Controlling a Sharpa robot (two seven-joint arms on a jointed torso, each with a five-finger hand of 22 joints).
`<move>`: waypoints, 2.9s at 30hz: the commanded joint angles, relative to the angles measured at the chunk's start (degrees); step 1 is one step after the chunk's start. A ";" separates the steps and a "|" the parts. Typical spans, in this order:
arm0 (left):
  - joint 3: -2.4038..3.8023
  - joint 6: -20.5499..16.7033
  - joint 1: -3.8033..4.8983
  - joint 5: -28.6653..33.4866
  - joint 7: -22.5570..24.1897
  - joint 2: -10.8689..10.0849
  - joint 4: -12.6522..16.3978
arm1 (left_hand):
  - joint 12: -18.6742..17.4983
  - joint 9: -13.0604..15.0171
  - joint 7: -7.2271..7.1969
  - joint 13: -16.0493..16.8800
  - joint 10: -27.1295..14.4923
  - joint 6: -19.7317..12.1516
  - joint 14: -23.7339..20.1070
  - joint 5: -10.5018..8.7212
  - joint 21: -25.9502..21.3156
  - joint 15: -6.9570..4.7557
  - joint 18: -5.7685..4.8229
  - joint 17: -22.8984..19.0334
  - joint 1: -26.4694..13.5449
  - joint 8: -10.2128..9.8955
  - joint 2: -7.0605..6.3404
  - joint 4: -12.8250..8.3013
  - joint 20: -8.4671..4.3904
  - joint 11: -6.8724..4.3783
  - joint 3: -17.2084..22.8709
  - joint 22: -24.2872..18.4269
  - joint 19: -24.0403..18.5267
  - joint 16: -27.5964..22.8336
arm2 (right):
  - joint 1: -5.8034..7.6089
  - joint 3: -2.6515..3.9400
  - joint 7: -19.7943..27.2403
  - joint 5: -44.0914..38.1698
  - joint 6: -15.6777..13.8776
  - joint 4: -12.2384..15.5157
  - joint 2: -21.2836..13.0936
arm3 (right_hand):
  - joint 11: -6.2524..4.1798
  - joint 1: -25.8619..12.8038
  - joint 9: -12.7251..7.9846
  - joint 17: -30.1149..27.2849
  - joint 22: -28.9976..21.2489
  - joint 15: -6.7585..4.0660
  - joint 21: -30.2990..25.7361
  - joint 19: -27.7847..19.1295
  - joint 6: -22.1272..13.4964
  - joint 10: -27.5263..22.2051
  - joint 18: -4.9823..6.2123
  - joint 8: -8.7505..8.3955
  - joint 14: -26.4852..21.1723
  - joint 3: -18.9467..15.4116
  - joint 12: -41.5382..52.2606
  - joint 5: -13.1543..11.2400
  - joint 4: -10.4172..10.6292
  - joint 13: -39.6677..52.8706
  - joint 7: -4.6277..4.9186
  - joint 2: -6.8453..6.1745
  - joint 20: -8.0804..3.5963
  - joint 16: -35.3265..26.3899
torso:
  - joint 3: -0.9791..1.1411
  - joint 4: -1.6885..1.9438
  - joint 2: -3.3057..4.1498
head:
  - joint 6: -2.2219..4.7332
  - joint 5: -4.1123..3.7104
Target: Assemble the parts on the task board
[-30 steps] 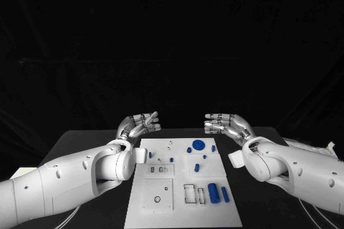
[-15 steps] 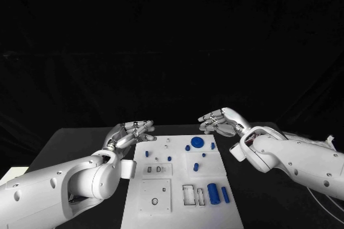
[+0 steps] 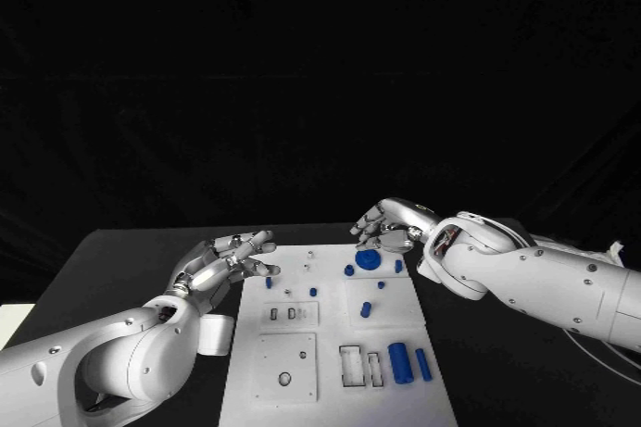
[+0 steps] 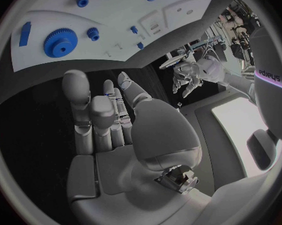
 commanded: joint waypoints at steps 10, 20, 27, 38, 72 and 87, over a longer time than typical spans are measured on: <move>0.34 2.39 1.13 0.91 -0.39 -1.16 2.82 | -0.72 -0.04 0.37 0.00 -0.48 0.10 -2.63 -0.21 0.71 0.27 -0.06 2.07 -0.77 -0.50 -0.10 -0.35 0.06 0.43 0.33 0.50 -0.87 1.78 | 0.70 0.14 -10.50 -19.93 8.55 1.18 1.22 | 0.49 -1.30 0.06 1.88 9.18 0.59 8.45 -0.80 0.81 -2.69 -1.20 -0.17 1.00 2.58 -0.15 0.62 0.45 -0.09 0.01 -1.52 0.82 1.99 | -0.48 1.53 2.78 | 0.18 -1.02; 0.36 2.07 1.31 0.91 -0.48 -1.77 3.27 | -0.76 -0.07 0.48 -0.03 -0.75 -0.12 -3.11 -0.22 0.78 0.37 -0.07 2.36 -0.84 -0.58 -0.16 -0.44 0.15 0.54 0.27 0.56 -1.20 1.98 | 0.77 0.16 -12.19 -23.87 13.41 1.42 1.69 | 0.36 -1.65 0.10 2.14 13.20 0.55 11.71 0.17 1.17 -3.08 -1.74 -0.13 0.83 3.34 -0.23 0.73 0.87 -0.15 -0.48 -2.30 1.02 2.24 | -0.53 2.05 3.43 | 0.03 -1.39; 0.36 1.90 1.37 0.91 -0.61 -1.95 3.30 | -0.78 -0.08 0.56 -0.04 -0.92 -0.28 -3.32 -0.21 0.83 0.43 -0.07 2.51 -0.88 -0.61 -0.16 -0.48 0.20 0.61 0.25 0.60 -1.34 2.11 | 0.77 0.16 -12.72 -25.32 14.90 1.58 1.79 | 0.24 -1.76 0.14 2.19 13.18 0.55 11.83 0.04 1.38 -3.18 -1.70 -0.09 0.83 3.50 -0.19 0.62 1.05 -0.20 -0.78 -2.45 1.07 2.29 | -0.48 2.17 3.77 | 0.17 -1.56; 0.37 1.95 1.41 0.91 -0.99 -2.03 3.34 | -0.81 -0.11 0.72 -0.07 -1.35 -0.70 -3.63 -0.22 0.99 0.53 -0.06 2.85 -0.88 -0.67 -0.15 -0.63 0.30 0.76 0.22 0.70 -1.56 2.43 | 0.77 0.16 -12.48 -25.71 15.56 1.01 2.28 | 0.18 -1.38 0.11 2.29 13.69 0.47 12.50 -0.23 1.69 -3.24 -1.69 -0.19 0.77 5.32 -0.19 -0.60 1.70 -0.31 -0.88 -1.53 1.10 2.37 | -0.44 2.38 4.20 | 0.31 -1.71; 0.37 1.94 1.45 0.91 -2.45 -2.18 3.14 | -0.61 -0.13 1.24 -0.24 -3.01 -2.31 -4.53 -0.13 2.02 0.75 0.01 4.05 0.24 -0.66 0.26 -1.99 0.50 1.19 1.17 1.29 -2.14 3.68 | 0.77 0.34 -11.48 -23.63 10.24 1.52 2.71 | -1.57 -2.72 1.40 2.52 18.00 -0.87 15.94 0.27 6.98 2.80 -2.22 1.27 0.67 12.84 0.58 0.96 7.04 0.16 -2.60 -1.30 -0.04 2.41 | -0.39 2.81 5.17 | 0.27 -1.91; 0.37 1.89 1.46 0.91 -2.82 -2.30 3.18 | -0.48 -0.09 1.36 -0.28 -3.47 -2.72 -4.89 -0.06 2.58 0.75 0.03 4.45 0.93 -0.57 0.48 -2.77 0.49 1.28 2.03 1.63 -2.44 4.10 | 0.83 1.23 -13.35 -21.86 5.38 2.06 3.34 | -1.91 -2.73 2.07 2.56 19.23 -1.18 16.79 0.60 7.45 4.09 -2.44 1.18 0.74 14.55 0.01 0.47 9.04 0.08 -2.91 -1.59 -0.48 2.32 | -0.41 2.94 5.35 | 0.78 -1.52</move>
